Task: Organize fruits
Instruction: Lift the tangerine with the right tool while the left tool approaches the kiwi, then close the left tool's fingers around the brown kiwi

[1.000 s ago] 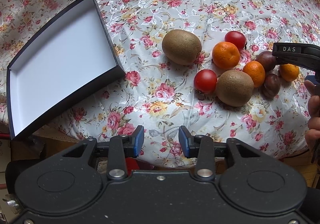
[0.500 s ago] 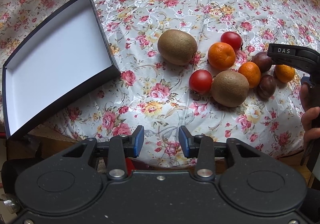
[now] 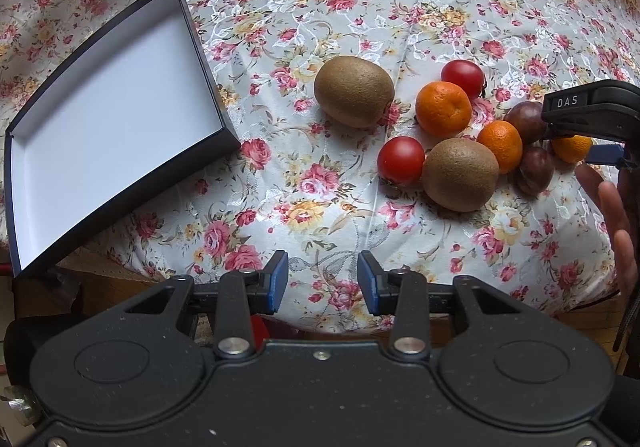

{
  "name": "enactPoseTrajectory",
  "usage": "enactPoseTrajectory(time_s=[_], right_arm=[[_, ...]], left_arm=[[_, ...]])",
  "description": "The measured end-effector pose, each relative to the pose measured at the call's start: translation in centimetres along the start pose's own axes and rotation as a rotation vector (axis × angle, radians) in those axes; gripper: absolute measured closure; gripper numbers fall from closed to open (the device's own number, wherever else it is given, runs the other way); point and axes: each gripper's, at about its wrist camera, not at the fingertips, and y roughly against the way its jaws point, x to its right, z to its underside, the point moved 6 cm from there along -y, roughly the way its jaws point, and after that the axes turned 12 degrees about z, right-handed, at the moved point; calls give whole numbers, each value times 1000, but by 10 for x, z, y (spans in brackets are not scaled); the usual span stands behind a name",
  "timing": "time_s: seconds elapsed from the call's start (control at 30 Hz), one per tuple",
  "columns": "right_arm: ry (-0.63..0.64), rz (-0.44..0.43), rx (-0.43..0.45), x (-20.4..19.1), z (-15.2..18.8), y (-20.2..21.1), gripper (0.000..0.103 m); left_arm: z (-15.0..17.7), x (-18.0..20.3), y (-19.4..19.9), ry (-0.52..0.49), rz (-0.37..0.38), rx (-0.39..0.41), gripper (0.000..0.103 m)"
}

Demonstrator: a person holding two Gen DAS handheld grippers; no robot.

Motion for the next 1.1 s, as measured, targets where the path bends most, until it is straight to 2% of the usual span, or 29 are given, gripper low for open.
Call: enactPoseTrajectory(time_s=[0.07, 0.23, 0.37, 0.53, 0.67, 0.77, 0.9, 1.1], right_arm=[[10, -4, 1, -5, 1, 5, 35], [52, -4, -13, -14, 5, 16, 58], [79, -5, -7, -18, 5, 25, 60], [104, 13, 42, -20, -1, 50, 60], [103, -34, 51, -22, -13, 77, 60], [118, -66, 70, -26, -23, 99, 60], [146, -93, 88, -37, -31, 119, 60], [179, -143, 85, -58, -24, 127, 60]], left_arm=[[0, 0, 1, -1, 0, 2, 54], [0, -4, 3, 16, 17, 7, 54], [0, -10, 7, 32, 29, 17, 54], [-3, -23, 14, 69, 77, 22, 55], [-12, -31, 21, 72, 66, 39, 55], [-28, -33, 26, 60, 50, 55, 55], [-55, -28, 30, 43, 106, 84, 55], [-89, -20, 16, 12, 124, 138, 55]])
